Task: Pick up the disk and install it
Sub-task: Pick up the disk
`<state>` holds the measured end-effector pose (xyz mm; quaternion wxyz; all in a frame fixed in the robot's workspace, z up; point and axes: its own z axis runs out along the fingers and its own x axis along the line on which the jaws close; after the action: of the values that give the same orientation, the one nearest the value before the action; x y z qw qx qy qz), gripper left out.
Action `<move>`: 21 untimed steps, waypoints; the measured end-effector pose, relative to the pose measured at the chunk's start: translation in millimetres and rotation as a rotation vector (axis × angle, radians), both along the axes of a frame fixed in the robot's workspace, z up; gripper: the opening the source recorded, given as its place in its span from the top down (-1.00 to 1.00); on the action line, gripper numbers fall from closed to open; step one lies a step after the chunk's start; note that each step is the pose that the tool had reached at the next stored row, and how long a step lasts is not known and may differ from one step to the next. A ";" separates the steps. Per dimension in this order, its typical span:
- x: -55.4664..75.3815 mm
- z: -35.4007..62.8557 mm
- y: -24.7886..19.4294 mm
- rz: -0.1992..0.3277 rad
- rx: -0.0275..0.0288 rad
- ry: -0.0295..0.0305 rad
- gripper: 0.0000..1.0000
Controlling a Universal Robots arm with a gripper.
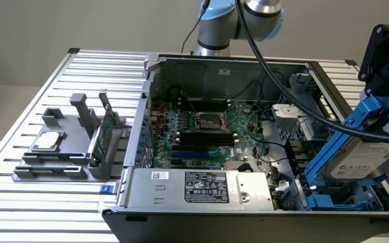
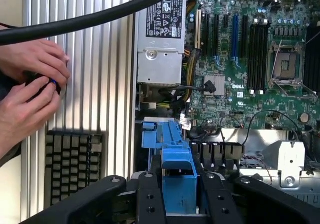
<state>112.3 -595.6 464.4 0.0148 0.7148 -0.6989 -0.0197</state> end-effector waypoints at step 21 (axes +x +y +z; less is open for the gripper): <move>6.0 -11.8 0.1 -0.028 -0.0013 0.0032 0.35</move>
<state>118.3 -595.5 452.6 0.0160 0.7049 -0.7089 -0.0206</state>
